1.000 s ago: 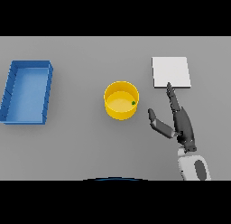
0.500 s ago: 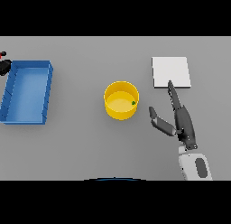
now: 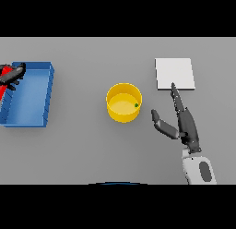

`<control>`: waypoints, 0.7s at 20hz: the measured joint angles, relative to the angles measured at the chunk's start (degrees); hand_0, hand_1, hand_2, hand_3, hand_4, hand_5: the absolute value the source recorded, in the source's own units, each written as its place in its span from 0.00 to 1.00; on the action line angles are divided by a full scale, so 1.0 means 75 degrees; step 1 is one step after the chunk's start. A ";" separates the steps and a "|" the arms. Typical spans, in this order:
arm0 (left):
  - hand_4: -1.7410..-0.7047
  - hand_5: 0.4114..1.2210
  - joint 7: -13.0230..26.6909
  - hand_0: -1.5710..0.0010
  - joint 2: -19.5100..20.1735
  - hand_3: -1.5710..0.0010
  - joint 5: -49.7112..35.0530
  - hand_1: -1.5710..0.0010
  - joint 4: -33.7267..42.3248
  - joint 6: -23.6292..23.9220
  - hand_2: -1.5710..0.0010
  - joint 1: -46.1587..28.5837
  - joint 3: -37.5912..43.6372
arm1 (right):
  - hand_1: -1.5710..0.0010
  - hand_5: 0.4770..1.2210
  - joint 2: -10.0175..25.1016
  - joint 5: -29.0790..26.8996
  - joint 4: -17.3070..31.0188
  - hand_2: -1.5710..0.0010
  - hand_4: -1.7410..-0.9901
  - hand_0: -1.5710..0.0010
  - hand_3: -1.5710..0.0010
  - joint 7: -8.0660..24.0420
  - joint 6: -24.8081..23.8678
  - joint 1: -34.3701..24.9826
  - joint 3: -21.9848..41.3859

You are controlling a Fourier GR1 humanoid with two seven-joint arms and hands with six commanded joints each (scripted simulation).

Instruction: Pick up the red beaker and tilt it to pour out 1 green nut into yellow bowl. Pick up the yellow bowl and place it on the metallic measuring scale.

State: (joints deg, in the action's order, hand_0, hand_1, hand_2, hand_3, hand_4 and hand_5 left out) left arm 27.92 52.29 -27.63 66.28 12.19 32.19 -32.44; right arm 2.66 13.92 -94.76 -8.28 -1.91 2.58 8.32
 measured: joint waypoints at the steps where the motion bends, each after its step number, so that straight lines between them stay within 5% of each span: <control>1: 0.92 0.30 0.0022 0.67 0.0053 0.77 0.0005 0.71 -0.0007 -0.0126 0.73 -0.0018 -0.0029 | 1.00 0.27 -0.0009 0.0098 -0.0085 1.00 0.79 1.00 1.00 -0.0105 -0.0026 0.0085 0.0077; 6: 0.98 0.29 -0.0170 0.89 -0.0133 0.92 0.0593 0.91 -0.0478 -0.0191 0.91 0.0147 -0.0386 | 1.00 0.28 0.0095 0.0044 -0.0050 1.00 0.77 1.00 1.00 0.0087 0.0001 -0.0001 -0.0026; 14: 0.99 0.34 -0.0800 0.98 -0.0321 0.99 0.0809 0.98 -0.0641 0.0472 0.98 0.0259 -0.0216 | 1.00 0.32 0.0345 0.0728 -0.0175 1.00 0.80 1.00 1.00 0.0203 0.0111 -0.0142 0.0378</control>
State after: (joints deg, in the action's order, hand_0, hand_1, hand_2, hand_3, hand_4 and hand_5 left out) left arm 21.92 49.89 -21.56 61.47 15.73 34.14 -34.06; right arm 5.25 19.38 -96.08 -6.75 -1.08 1.51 11.16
